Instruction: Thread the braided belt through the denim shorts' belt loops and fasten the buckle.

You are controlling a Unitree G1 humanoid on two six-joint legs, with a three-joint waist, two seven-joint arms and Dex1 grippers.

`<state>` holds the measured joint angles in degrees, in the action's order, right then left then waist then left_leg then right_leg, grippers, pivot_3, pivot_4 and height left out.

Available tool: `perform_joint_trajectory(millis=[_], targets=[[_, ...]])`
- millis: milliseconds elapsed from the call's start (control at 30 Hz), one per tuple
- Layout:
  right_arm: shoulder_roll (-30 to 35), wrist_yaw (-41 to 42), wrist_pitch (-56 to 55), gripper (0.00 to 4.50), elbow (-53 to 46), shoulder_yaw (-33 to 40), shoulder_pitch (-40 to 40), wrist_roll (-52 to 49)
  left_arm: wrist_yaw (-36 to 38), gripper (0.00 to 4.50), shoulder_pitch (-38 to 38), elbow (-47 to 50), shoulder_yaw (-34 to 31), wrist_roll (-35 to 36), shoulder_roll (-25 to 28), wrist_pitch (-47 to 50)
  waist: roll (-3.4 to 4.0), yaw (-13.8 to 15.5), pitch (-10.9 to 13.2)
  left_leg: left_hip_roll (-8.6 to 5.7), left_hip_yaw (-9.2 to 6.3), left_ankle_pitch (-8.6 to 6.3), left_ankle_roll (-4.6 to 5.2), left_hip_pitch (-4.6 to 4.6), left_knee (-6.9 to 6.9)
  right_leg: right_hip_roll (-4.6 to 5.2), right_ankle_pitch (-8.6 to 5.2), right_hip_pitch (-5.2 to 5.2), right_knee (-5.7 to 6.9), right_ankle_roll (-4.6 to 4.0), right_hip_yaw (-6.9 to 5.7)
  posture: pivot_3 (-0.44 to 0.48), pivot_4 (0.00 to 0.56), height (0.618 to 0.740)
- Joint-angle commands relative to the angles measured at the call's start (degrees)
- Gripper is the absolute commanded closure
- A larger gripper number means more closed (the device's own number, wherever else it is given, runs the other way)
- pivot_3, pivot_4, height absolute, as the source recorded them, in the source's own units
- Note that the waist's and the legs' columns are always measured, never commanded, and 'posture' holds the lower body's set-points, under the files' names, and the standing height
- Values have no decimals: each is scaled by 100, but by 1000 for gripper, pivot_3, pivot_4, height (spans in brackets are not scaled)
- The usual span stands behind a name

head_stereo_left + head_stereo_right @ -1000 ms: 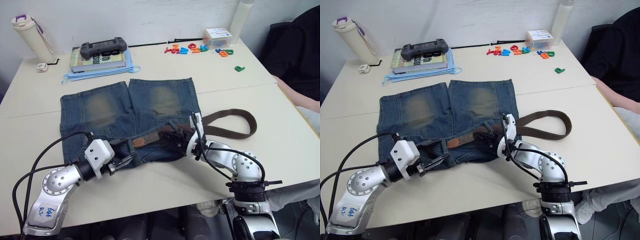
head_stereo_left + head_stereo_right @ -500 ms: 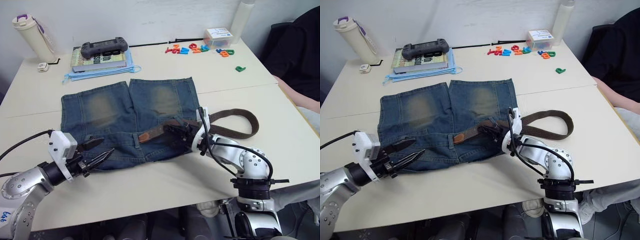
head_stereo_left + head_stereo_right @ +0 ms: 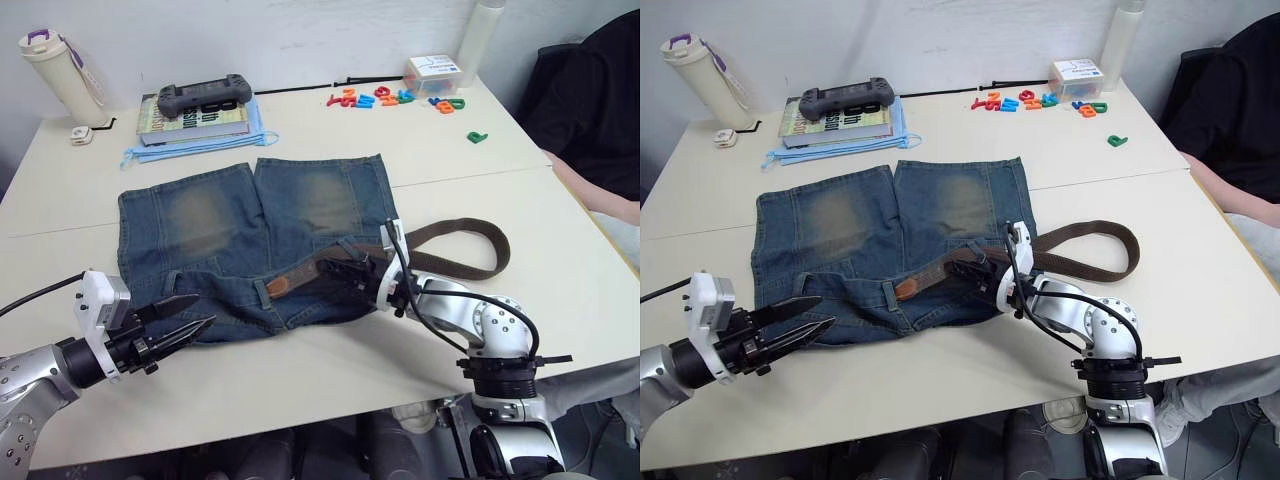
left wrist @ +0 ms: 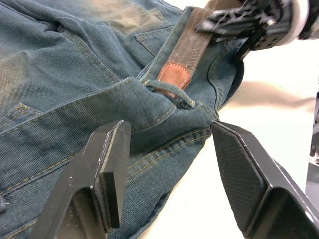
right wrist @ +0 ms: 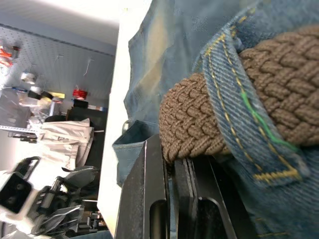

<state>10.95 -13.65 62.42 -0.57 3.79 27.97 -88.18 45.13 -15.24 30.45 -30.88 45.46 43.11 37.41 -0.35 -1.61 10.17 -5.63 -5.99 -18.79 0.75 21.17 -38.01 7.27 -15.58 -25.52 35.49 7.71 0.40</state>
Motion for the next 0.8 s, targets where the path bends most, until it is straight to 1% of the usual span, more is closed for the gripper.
perform_joint_trajectory(millis=[33,200,300,367,467,800], targets=[[-109,360,30,4500,115,-218,-20,424,-26,1607,33,48,4,14,-21,-71,0,1,0,0,0,0,0,0,0,-1,0,0,0,0,0,0,150,713],[-75,1023,100,4500,452,-400,1,1159,-76,1607,88,39,85,-30,-32,-101,-15,-2,-9,5,1,-1,-2,-6,0,-6,0,3,0,-2,0,0,150,713],[19,1606,34,4500,694,-443,236,1607,-101,1607,136,18,127,-60,-38,-110,-28,-11,-17,25,7,-4,-11,-14,-1,-28,10,8,-3,-18,4,0,150,713],[64,1900,16,4500,774,-399,390,1778,-117,1607,156,6,149,-82,-45,-123,-28,-18,-17,44,14,-5,-19,-19,-2,-63,18,9,-5,-32,9,0,150,713],[14,2181,146,4500,659,-339,564,1829,-154,1607,183,-17,172,-103,-49,-149,-25,3,-15,67,13,-9,-30,-19,-2,-69,24,6,-3,-49,7,0,150,713],[-903,1755,342,4500,300,-342,701,2121,-191,1607,260,-145,355,-257,-81,-286,-16,-11,-10,100,14,-17,-67,-16,-1,-92,15,-9,5,-73,3,0,150,713]])
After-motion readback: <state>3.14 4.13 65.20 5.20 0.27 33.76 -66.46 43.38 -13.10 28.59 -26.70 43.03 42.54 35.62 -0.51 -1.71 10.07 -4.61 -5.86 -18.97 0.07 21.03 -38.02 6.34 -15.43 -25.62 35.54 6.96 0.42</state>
